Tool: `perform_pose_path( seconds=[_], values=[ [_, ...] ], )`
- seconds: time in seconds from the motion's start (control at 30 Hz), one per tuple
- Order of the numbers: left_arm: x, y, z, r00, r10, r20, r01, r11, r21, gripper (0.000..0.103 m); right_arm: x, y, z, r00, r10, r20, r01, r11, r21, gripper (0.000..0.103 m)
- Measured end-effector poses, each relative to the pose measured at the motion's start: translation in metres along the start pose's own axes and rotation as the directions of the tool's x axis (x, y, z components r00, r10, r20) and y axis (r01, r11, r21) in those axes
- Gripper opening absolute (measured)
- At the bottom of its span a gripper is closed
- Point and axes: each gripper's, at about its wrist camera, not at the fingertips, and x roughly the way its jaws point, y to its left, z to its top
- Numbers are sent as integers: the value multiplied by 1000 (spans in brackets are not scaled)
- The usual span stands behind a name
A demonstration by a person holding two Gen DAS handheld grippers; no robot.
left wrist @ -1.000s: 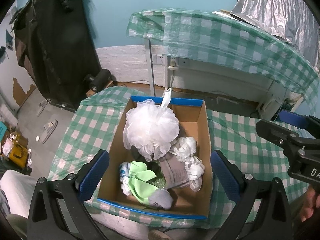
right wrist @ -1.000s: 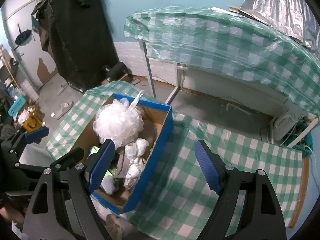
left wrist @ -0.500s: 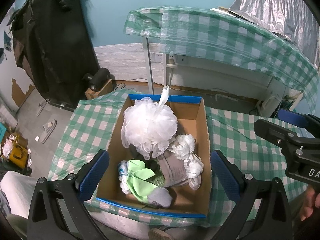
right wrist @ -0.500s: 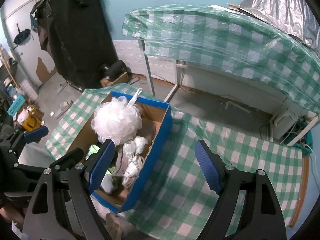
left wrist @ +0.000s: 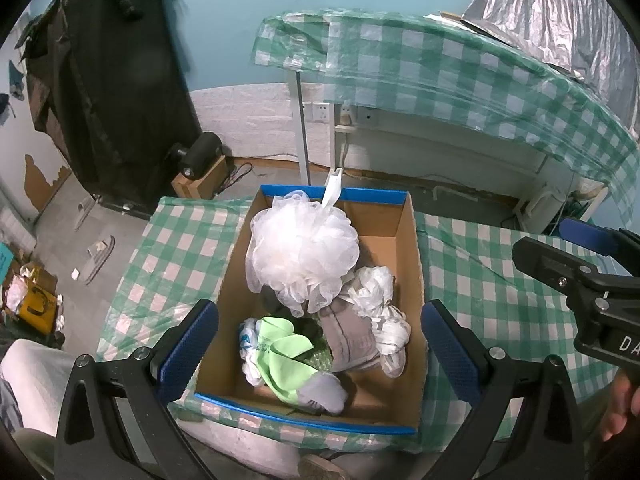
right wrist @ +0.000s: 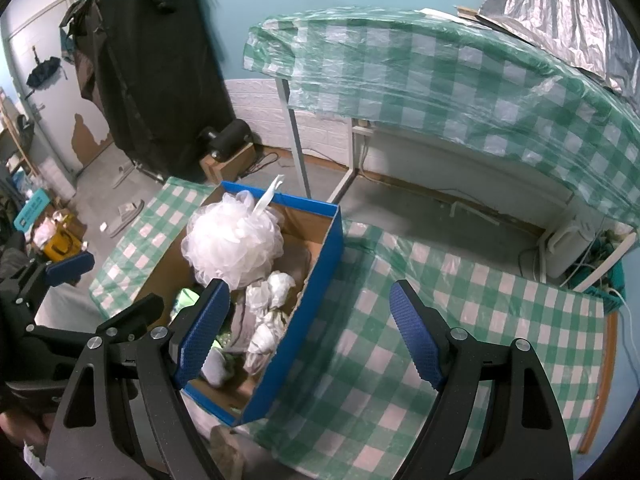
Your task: Organize soft objects
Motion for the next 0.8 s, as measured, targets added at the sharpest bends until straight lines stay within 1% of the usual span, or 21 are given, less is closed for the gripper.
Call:
perform_pose_path(
  seconds=[0.8],
  values=[
    [-1, 0, -1, 1000, 2, -5, -2, 1000, 3, 102, 0, 0, 0, 1000, -2, -1, 2, 1000, -2, 82]
  ],
)
